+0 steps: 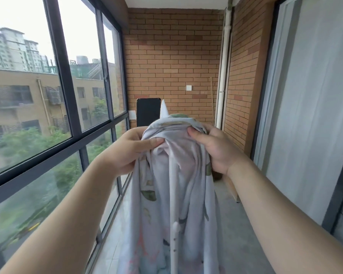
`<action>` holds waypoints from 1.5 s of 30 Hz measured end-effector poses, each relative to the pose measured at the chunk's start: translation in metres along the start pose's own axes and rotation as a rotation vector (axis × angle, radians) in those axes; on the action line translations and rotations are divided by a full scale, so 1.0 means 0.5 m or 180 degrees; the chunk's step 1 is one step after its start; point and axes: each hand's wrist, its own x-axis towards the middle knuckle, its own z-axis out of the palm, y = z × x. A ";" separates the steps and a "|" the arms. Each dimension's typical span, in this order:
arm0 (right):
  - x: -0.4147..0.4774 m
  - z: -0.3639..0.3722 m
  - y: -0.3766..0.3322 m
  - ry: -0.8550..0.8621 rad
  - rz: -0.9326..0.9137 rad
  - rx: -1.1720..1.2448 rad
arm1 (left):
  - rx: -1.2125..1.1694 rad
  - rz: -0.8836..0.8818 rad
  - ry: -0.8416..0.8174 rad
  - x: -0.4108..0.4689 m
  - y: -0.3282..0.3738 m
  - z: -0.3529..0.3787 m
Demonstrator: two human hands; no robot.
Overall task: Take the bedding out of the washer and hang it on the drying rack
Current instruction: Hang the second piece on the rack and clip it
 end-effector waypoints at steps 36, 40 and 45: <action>0.199 -0.057 0.123 0.0471 -0.0582 -0.1466 | -0.0113 0.0422 0.0743 0.218 -0.128 -0.139; 0.210 -0.058 0.129 0.0529 -0.0603 -0.1481 | -0.0034 0.0483 0.0965 0.231 -0.136 -0.131; 0.240 -0.035 0.106 0.0795 -0.0445 -0.1148 | 0.0112 0.0260 0.1371 0.256 -0.109 -0.127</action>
